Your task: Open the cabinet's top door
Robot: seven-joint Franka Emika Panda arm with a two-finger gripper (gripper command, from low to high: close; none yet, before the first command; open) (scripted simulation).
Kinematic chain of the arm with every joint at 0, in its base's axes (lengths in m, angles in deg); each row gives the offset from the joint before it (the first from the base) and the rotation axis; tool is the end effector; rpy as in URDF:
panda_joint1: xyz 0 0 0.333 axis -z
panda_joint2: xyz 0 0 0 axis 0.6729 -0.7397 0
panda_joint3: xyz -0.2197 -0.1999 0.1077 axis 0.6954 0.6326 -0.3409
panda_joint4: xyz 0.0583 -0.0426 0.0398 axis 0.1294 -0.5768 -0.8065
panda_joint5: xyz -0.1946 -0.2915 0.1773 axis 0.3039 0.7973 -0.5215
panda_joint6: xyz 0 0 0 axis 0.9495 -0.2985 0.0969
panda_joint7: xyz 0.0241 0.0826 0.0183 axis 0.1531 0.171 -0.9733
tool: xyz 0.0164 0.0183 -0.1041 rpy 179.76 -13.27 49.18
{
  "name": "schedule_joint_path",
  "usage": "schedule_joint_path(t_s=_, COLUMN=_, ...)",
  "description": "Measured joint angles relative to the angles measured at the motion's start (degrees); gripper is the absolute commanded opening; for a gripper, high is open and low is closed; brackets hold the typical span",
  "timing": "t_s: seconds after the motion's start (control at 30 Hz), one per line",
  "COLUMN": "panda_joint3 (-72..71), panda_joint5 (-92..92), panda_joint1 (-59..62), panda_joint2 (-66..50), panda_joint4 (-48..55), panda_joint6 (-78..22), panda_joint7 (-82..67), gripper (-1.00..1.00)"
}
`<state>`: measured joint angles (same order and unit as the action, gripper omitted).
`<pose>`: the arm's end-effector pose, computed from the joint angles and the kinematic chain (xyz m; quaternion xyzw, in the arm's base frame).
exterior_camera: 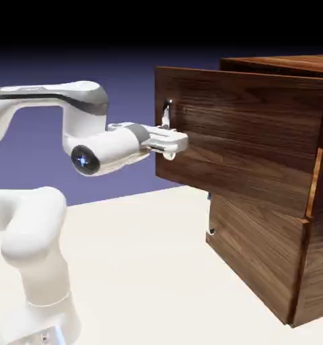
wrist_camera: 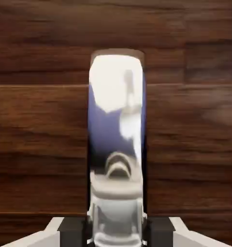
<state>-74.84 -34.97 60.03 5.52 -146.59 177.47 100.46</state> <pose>0.2532 0.0069 0.4982 0.0773 0.7026 0.4429 0.5516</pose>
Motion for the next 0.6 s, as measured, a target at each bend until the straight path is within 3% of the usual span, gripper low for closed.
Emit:
schedule_joint_path(t_s=0.3, panda_joint3=18.66, panda_joint5=21.71, panda_joint1=2.96, panda_joint2=3.81, panda_joint4=-2.72, panda_joint6=-12.65, panda_joint7=3.03, gripper=-1.0)
schedule_joint_path(t_s=0.6, panda_joint3=19.38, panda_joint5=24.57, panda_joint1=18.77, panda_joint2=0.89, panda_joint4=-1.65, panda_joint6=-31.83, panda_joint7=1.92, gripper=-1.0)
